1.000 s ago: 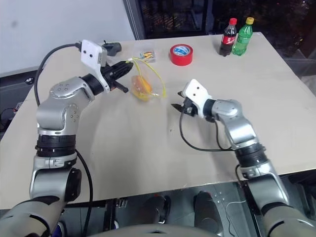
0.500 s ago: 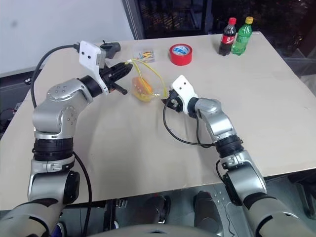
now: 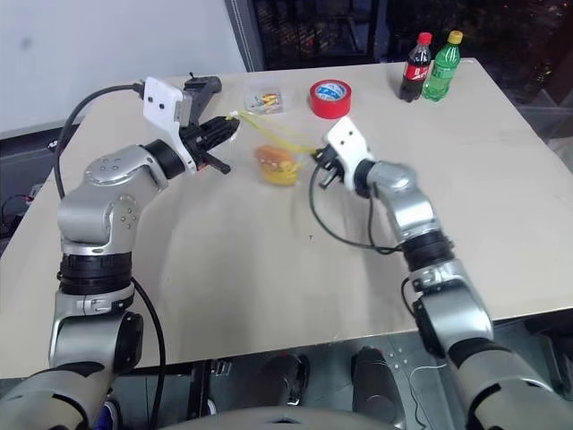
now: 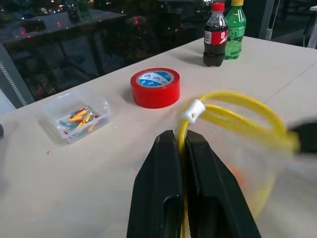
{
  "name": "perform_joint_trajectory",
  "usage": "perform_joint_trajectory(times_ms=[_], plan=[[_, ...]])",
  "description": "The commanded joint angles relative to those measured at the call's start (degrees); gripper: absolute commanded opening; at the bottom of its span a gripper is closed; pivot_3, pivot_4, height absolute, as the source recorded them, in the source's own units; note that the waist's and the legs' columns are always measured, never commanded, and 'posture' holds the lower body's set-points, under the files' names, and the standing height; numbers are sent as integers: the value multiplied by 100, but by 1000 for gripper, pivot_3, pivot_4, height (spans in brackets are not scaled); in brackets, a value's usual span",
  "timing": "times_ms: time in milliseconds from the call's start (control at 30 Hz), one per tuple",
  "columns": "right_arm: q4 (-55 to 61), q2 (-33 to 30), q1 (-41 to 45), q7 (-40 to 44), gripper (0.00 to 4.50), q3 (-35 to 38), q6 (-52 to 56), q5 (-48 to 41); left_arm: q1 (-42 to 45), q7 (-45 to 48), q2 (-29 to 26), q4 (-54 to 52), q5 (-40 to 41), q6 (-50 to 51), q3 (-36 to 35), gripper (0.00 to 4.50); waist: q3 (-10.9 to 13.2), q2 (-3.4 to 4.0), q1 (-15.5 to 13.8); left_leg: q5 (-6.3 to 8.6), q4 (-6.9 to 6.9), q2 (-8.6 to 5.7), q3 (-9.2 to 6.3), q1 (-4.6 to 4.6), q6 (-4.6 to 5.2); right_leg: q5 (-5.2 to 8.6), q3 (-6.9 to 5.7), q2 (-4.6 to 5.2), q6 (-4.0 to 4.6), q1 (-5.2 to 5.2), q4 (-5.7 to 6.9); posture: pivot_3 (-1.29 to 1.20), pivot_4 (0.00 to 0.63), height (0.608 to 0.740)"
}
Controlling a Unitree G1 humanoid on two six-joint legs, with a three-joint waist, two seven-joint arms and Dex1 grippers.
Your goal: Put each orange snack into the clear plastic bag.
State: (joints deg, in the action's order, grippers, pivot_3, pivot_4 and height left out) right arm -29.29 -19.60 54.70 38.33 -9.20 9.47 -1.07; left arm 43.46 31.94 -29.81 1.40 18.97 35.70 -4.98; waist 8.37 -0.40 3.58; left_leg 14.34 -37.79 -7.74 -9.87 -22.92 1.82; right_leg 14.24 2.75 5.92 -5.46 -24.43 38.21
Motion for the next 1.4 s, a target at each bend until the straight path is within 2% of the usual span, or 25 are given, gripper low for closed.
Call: perform_joint_trajectory(times_ms=[33, 133, 200, 333, 433, 467, 533, 600, 633, 733, 867, 1067, 1233, 1267, 1300, 1333, 1367, 1400], plan=[[-490, -794, 588, -134, 27, 112, -679, 556, 622, 53, -32, 507, -241, -672, -1, 0, 2, -2, -27, 0, -2, 0, -1, -1, 0, 0, -3, 0, 0, 1, 0, 0, 150, 740], [-592, -1181, 702, 11, 27, 81, -959, 672, 777, 188, -50, 813, -346, -1038, 169, 0, 0, -4, 32, 0, 6, 2, 0, -4, 0, 0, 0, 1, 0, 0, -13, 0, 150, 740], [-289, -1489, 507, 44, 27, 18, -1086, 851, 579, 271, -59, 704, -476, -1353, 348, 0, 0, -4, 64, 1, 23, 3, 3, -1, 1, 0, 8, 8, 0, -1, -24, 0, 150, 740], [868, -1812, -489, 10, 27, 29, -1019, 1027, -399, 316, -66, -245, -762, -1904, 726, 0, 0, -3, 68, 1, 39, 4, 9, -4, 1, 0, 24, 12, 0, -29, -24, 0, 150, 740], [1883, -2064, -1574, 206, 27, -60, -817, 1145, -1528, 413, -202, -1160, -1050, -2075, 1138, 0, -1, -2, 39, 1, 38, 4, 9, -14, 1, 0, 25, 8, 1, -39, -21, 0, 150, 740], [2140, -2095, -1898, 202, 446, -53, -747, 1156, -1846, 394, -206, -1378, -1079, -2031, 1200, 0, -1, -2, 28, 1, 38, 4, 10, -14, 1, 1, 26, 8, 1, -38, -20, 0, 150, 740], [2638, -2186, -2561, 249, 872, -25, -668, 1135, -2355, 386, -268, -1733, -1246, -2064, 1349, 0, -1, -2, -39, 1, 37, 2, 10, -9, 2, 0, 26, 3, 1, -31, -17, 0, 150, 740], [3081, -2270, -3152, 121, 1755, 184, -620, 1094, -2617, 273, -250, -1873, -1443, -2170, 1407, 0, 1, 0, -116, 1, 31, 0, 16, -6, 2, -1, 29, 0, 1, -29, -9, 0, 150, 740], [3324, -2345, -3407, 140, 2054, 313, -636, 1019, -2668, 227, -257, -1886, -1555, -2269, 1422, 0, 2, 1, -169, 1, 31, 1, 17, -3, 2, -3, 31, -1, 3, -29, -7, 0, 150, 740], [4362, -2470, -3816, 562, 2054, 485, -519, 557, -2748, 141, -349, -1861, -1952, -2719, 1439, 0, 1, 2, -210, -1, 29, 2, 21, 20, -2, -10, 32, -1, 9, -11, 7, 0, 150, 740], [5281, -1832, -3249, 519, 2054, -355, -114, 874, -2770, 35, -413, -1709, -2370, -3484, 1451, 0, 0, 0, -173, 0, 30, 12, 25, 41, -2, -11, 36, -5, 7, 4, 6, 0, 150, 740], [5039, -875, -2554, 385, 2054, -1428, 55, 1585, -2742, 58, -315, -1694, -2497, -3703, 1441, 0, -2, -5, -231, -1, 30, 12, 16, 29, -3, -12, 24, -10, 10, 3, -10, 0, 150, 740], [4663, -492, -2189, 441, 2054, -1641, 42, 1691, -2687, 138, -254, -1857, -2487, -3534, 1473, 0, -2, -7, -284, 0, 26, 1, 9, 18, -1, -12, 17, -4, 10, -1, -25, 0, 150, 740], [4581, -464, -2140, 450, 1544, -1655, -7, 1718, -2678, 153, -243, -1869, -2494, -3514, 1481, 0, -2, -7, -280, 0, 27, 2, 9, 18, -1, -12, 17, -5, 11, 0, -22, 0, 150, 740], [4487, -439, -2082, 420, 1295, -1671, -68, 1772, -2674, 171, -232, -1889, -2500, -3496, 1486, 0, -2, -7, -278, 0, 29, 7, 6, 18, -1, -12, 16, -10, 11, -1, -21, 0, 150, 740], [4423, -427, -2042, 395, 720, -1678, -125, 1811, -2672, 185, -220, -1912, -2506, -3475, 1492, 0, -2, -7, -276, -1, 29, 9, 4, 18, -2, -12, 13, -12, 11, -1, -21, 0, 150, 740], [4363, -403, -1992, 354, 440, -1672, -169, 1848, -2672, 201, -212, -1943, -2509, -3444, 1499, 0, -2, -6, -276, -1, 30, 10, 3, 18, -2, -12, 12, -12, 11, -1, -20, 0, 150, 740], [4329, -384, -1959, 331, 440, -1663, -196, 1870, -2674, 214, -205, -1972, -2508, -3415, 1500, 0, -2, -7, -273, -1, 30, 10, 4, 19, -2, -12, 13, -12, 11, -1, -20, 0, 150, 740]])
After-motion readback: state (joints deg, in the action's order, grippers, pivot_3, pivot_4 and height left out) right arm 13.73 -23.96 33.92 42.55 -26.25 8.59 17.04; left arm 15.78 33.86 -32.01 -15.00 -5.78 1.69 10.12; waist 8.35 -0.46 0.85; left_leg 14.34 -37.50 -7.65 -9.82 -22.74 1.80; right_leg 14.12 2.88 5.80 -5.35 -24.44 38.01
